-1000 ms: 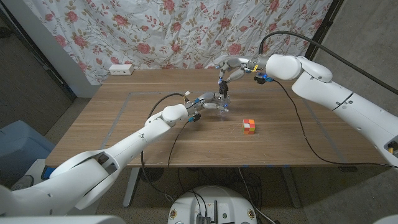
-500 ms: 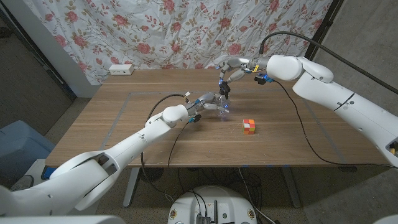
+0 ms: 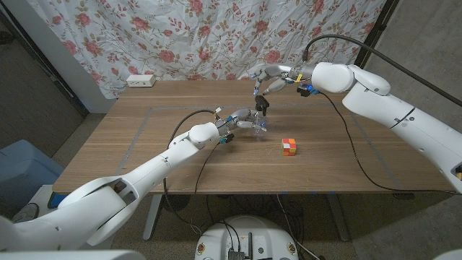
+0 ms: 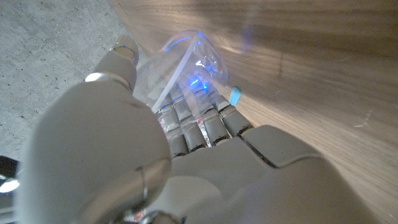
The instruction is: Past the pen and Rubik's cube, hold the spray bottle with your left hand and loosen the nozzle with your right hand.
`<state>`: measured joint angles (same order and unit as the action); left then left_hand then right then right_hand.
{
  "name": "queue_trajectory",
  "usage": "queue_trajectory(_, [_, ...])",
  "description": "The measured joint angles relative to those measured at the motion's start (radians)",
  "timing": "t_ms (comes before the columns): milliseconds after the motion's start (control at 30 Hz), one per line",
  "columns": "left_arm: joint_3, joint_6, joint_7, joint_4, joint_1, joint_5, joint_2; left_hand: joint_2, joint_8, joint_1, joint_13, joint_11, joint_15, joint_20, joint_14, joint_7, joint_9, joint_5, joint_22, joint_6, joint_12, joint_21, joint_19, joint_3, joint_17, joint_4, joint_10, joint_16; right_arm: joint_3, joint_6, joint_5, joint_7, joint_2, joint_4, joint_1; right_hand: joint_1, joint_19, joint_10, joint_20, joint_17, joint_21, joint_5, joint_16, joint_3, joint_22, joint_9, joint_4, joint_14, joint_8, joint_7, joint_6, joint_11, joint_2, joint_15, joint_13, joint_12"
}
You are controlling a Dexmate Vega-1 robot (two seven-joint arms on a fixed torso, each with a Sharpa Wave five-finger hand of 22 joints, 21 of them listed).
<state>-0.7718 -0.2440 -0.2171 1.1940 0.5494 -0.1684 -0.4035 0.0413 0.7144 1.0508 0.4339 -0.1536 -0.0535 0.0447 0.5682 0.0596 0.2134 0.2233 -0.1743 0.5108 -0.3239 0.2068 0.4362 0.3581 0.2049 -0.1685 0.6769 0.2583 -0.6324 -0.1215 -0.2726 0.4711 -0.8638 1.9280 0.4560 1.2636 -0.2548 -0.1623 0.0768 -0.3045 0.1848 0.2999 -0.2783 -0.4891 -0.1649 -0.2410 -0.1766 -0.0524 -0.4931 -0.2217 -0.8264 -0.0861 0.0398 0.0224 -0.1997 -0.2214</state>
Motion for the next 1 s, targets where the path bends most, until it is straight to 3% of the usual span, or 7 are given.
queue_trajectory(167, [0.0, 0.0, 0.003, 0.006, 0.004, 0.001, -0.003, 0.0, 0.005, 0.0, 0.0, 0.0, 0.002, 0.0, 0.002, 0.001, 0.0, 0.0, 0.0, 0.001, 0.001, 0.0, 0.0, 0.0, 0.0, 0.0, 0.0, 0.0, 0.009, -0.001, 0.005, 0.0, -0.008, 0.006, 0.0, 0.0, -0.001, 0.011, 0.001, -0.004, 0.0, 0.0, -0.007, 0.027, 0.0, 0.017, 0.013, 0.011, 0.041, 0.0, 0.059, 0.011, 0.0, 0.012, -0.003, 0.007])
queue_trajectory(233, [0.0, 0.0, 0.004, 0.008, 0.006, 0.002, -0.004, 0.0, 0.005, 0.0, 0.0, 0.0, 0.0, 0.0, 0.003, 0.003, 0.0, 0.0, 0.0, 0.003, 0.007, 0.0, 0.0, 0.0, 0.0, 0.0, 0.0, 0.0, 0.014, -0.004, 0.007, 0.0, -0.012, 0.011, 0.0, -0.022, -0.007, 0.018, 0.015, -0.004, 0.0, -0.003, -0.007, 0.044, 0.0, 0.022, 0.02, 0.008, 0.058, 0.0, 0.083, 0.018, -0.021, 0.023, -0.003, 0.011])
queue_trajectory(433, [0.003, 0.0, 0.01, 0.02, 0.012, 0.003, -0.009, 0.0, 0.005, 0.0, 0.0, 0.0, -0.002, 0.0, 0.005, 0.003, 0.0, 0.0, 0.0, 0.003, 0.007, 0.0, 0.0, 0.0, 0.0, 0.0, 0.0, 0.0, 0.027, -0.028, 0.014, 0.001, -0.024, 0.027, 0.003, -0.098, -0.007, 0.032, 0.04, -0.009, 0.0, -0.012, -0.007, 0.084, 0.0, 0.032, 0.046, 0.009, 0.087, 0.002, 0.116, 0.032, -0.016, 0.043, -0.003, 0.014])
queue_trajectory(700, [0.006, 0.006, 0.014, 0.032, 0.018, 0.004, -0.015, 0.0, 0.005, 0.0, 0.0, -0.004, -0.002, 0.0, 0.005, 0.004, 0.0, 0.0, 0.0, 0.004, 0.007, 0.0, 0.0, 0.0, 0.0, 0.0, 0.004, 0.0, 0.036, -0.053, 0.022, 0.007, -0.034, 0.039, 0.008, -0.288, -0.022, 0.028, 0.069, -0.006, 0.004, -0.034, -0.007, 0.165, 0.0, 0.032, 0.098, -0.001, 0.113, 0.002, 0.116, 0.061, -0.042, 0.078, -0.003, 0.014])
queue_trajectory(1000, [0.012, 0.014, 0.029, 0.044, 0.024, 0.008, -0.021, 0.0, 0.005, 0.0, 0.0, -0.004, -0.002, 0.0, 0.005, 0.004, 0.0, 0.0, 0.0, 0.004, 0.007, 0.0, 0.0, 0.0, 0.0, 0.0, 0.004, 0.0, 0.041, -0.115, 0.02, 0.039, -0.06, 0.088, 0.009, -0.445, -0.016, 0.05, 0.103, -0.009, 0.004, -0.045, 0.001, 0.225, 0.0, 0.029, 0.14, 0.008, 0.148, 0.046, 0.161, 0.098, -0.057, 0.112, -0.006, 0.017])
